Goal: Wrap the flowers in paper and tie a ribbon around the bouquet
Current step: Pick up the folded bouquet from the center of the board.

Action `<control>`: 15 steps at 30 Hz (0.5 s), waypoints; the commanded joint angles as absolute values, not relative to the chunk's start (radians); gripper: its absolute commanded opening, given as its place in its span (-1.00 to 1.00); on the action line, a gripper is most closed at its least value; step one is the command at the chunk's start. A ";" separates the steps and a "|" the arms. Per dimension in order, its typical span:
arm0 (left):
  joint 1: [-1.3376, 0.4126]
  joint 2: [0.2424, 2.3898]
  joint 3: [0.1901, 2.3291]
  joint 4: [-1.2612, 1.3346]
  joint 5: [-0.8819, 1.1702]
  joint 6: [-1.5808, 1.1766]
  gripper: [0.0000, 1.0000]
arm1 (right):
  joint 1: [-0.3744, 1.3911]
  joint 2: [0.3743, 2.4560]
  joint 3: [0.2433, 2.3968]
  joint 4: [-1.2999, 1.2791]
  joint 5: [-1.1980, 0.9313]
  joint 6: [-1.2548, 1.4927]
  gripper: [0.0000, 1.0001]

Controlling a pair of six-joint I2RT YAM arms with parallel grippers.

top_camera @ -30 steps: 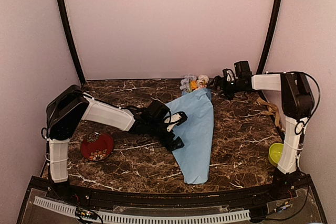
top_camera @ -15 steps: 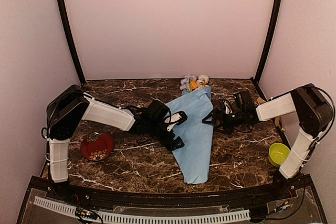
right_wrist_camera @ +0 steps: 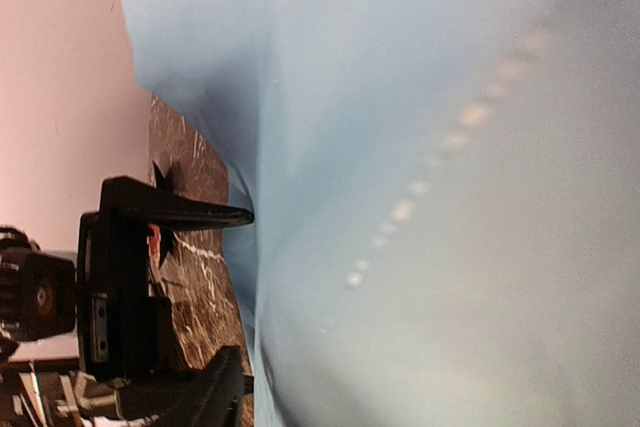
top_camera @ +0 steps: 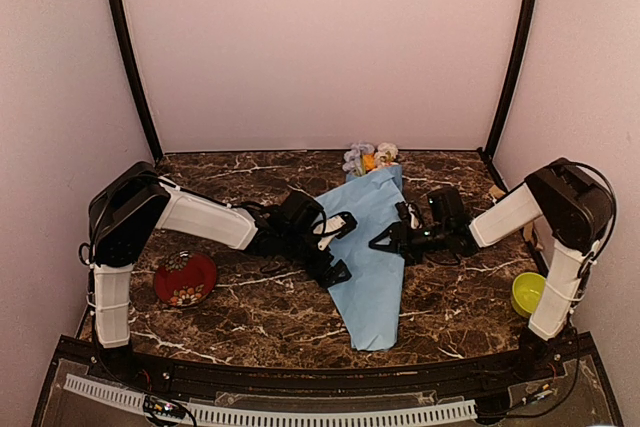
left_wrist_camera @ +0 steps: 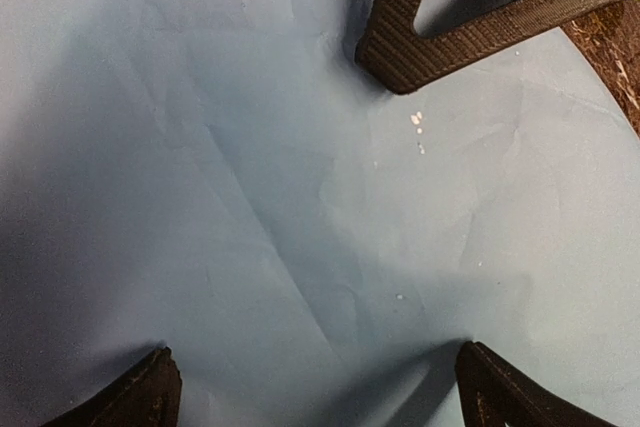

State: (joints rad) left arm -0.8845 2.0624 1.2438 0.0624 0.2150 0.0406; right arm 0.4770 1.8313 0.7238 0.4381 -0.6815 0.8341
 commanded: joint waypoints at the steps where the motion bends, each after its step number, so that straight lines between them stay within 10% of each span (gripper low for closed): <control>1: -0.877 2.121 1.207 -0.051 0.241 0.012 0.98 | 0.476 1.844 0.710 0.481 -0.697 0.855 -0.26; 15: -0.650 2.017 1.274 0.133 0.423 -0.253 0.98 | 0.472 1.804 0.739 0.383 -0.706 0.787 -0.89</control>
State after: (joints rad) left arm -0.7303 2.0567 1.2320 0.1265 0.4126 -0.1432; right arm 0.4759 1.8362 0.7200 0.4046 -0.6853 0.8207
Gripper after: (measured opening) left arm 0.988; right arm 0.064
